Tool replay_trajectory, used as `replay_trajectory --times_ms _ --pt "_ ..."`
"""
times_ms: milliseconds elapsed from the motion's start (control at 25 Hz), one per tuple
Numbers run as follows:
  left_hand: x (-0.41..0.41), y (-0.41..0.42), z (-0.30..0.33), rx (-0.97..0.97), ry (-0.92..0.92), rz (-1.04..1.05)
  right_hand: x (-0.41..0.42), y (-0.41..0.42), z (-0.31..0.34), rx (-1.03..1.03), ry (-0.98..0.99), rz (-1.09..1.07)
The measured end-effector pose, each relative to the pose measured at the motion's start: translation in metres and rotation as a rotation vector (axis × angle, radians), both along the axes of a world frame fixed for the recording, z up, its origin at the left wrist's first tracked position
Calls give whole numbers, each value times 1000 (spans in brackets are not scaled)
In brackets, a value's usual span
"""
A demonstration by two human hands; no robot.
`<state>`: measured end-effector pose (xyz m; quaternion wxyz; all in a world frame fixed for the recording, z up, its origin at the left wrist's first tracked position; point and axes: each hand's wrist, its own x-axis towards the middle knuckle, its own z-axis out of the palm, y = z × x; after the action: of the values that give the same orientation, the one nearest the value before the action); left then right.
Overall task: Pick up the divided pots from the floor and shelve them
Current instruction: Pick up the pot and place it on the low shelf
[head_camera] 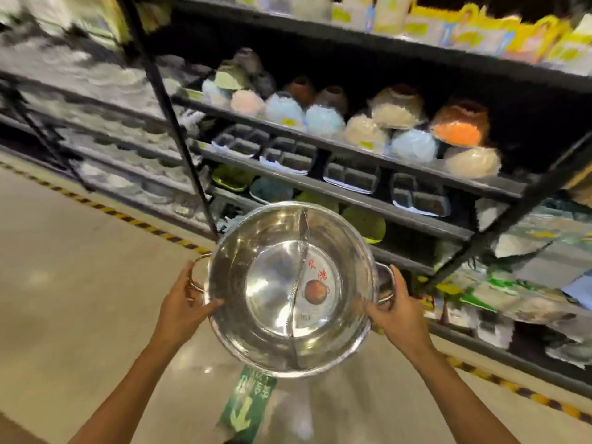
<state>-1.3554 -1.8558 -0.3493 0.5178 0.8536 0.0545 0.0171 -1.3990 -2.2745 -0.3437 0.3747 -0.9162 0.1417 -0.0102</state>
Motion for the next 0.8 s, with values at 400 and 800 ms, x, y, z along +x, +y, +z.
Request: replay_trajectory --times_ms 400,800 --pt "-16 313 -4 38 -63 442 179 341 7 127 11 460" --pt "42 472 0 61 -7 754 357 568 -8 173 44 798"
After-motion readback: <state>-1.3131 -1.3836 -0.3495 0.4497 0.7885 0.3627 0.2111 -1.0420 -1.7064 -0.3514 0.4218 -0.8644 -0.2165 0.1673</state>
